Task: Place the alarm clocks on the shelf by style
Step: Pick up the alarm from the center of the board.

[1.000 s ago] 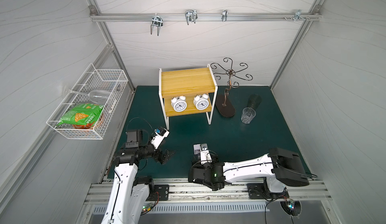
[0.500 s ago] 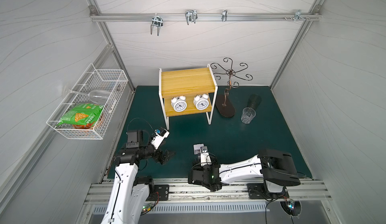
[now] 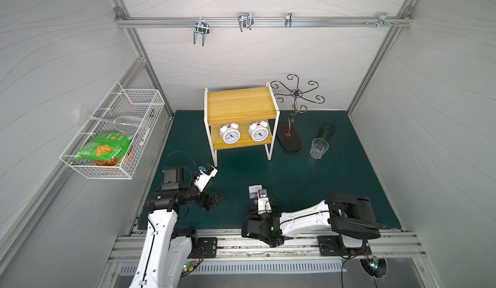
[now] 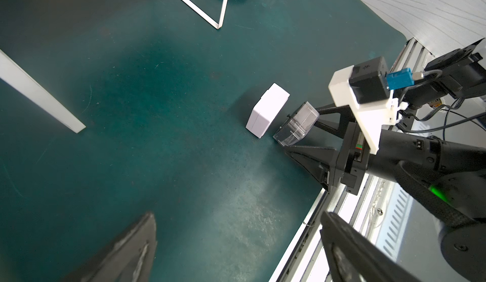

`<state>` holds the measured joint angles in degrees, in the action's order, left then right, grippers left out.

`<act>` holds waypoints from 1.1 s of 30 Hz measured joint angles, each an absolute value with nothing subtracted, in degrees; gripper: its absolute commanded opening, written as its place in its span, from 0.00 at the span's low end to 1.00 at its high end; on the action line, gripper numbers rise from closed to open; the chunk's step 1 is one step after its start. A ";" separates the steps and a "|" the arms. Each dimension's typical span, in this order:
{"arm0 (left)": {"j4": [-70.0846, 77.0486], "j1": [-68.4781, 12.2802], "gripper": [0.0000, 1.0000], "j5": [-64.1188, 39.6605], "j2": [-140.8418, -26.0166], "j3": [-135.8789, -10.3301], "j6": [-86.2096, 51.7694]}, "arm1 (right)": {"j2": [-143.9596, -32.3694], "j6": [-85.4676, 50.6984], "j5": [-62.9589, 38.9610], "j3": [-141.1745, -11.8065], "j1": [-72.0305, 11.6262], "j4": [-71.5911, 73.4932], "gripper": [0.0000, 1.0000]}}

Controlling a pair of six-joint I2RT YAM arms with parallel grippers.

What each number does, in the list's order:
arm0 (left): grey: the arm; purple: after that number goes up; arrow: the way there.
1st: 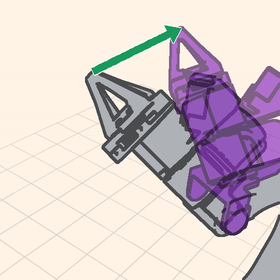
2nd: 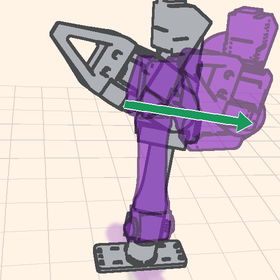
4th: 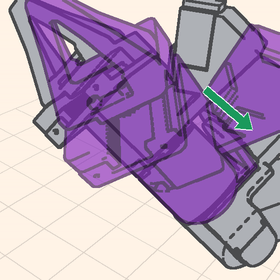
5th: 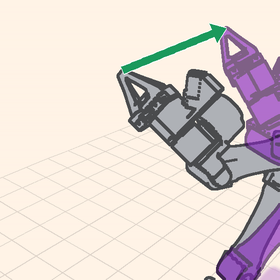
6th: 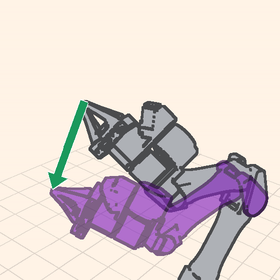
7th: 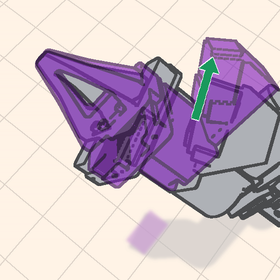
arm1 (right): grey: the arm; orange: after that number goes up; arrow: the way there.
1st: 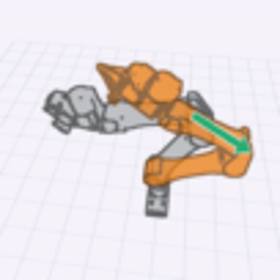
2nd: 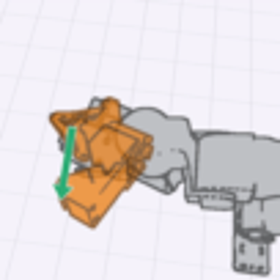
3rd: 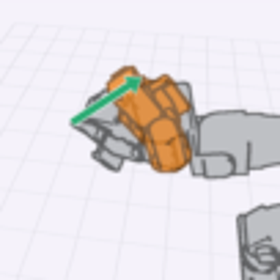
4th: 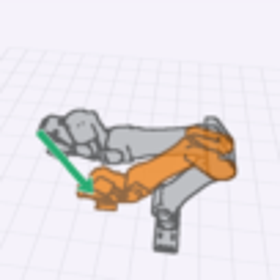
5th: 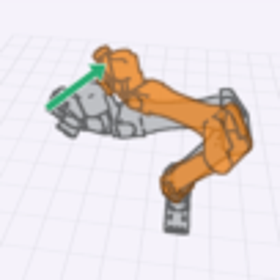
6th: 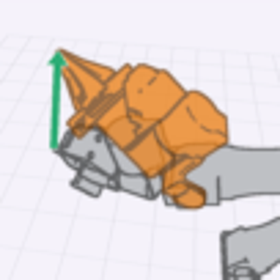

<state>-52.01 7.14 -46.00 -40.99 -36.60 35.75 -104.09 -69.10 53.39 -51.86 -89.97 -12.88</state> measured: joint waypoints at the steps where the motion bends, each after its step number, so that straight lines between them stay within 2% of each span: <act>1: -52.01 7.14 0.99 -46.02 -40.99 -36.60 35.75 | -104.09 -69.14 53.56 -51.86 -89.97 -12.91 0.75; 15: -51.46 7.14 0.99 -45.95 -40.99 -36.49 35.27 | -104.09 -69.19 55.29 -51.83 -89.97 -13.23 0.62; 25: -51.00 7.14 0.99 -45.91 -40.97 -36.49 35.11 | -101.16 -69.87 56.82 -51.79 -90.43 -17.41 0.63; 33: -51.00 7.14 0.99 -45.91 -40.99 -36.49 35.11 | -90.89 -67.09 56.77 -51.86 -89.78 -22.79 0.63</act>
<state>-51.00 7.14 -45.91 -40.99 -36.49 35.11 -90.89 -67.09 56.77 -51.86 -89.78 -22.79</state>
